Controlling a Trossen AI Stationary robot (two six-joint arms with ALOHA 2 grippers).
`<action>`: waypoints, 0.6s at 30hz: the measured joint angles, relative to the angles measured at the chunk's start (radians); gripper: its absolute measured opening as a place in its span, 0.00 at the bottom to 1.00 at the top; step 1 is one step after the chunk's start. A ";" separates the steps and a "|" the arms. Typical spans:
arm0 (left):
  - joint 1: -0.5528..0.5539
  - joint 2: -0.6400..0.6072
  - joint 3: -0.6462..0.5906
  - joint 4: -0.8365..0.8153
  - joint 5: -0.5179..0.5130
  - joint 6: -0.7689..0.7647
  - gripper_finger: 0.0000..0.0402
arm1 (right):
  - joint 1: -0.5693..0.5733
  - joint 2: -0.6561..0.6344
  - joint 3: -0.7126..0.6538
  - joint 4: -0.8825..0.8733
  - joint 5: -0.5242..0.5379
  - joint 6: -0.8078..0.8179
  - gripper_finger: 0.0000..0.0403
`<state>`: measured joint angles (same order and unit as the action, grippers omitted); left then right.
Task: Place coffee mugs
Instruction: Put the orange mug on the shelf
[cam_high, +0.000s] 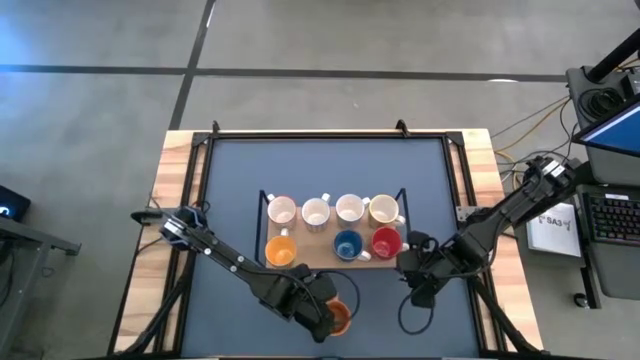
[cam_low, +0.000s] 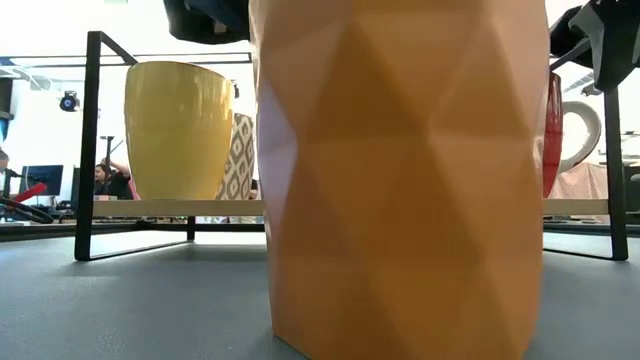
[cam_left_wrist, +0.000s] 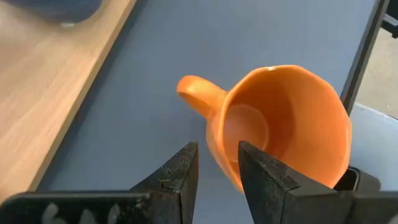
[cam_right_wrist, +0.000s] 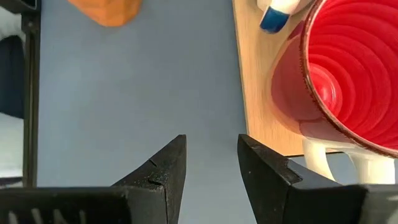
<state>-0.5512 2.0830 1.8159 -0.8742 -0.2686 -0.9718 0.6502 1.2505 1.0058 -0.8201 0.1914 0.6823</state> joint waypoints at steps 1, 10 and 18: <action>0.001 0.000 -0.001 -0.002 0.000 -0.006 0.24 | 0.000 0.001 0.004 -0.002 -0.001 -0.011 0.33; 0.010 0.004 -0.001 0.002 0.016 -0.017 0.24 | 0.000 0.002 0.014 0.005 -0.015 -0.039 0.32; 0.016 0.026 0.017 -0.007 0.078 0.014 0.24 | 0.000 0.002 0.009 0.009 -0.009 -0.039 0.33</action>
<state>-0.5350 2.1090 1.8332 -0.8807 -0.1905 -0.9579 0.6502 1.2530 1.0145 -0.8108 0.1825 0.6434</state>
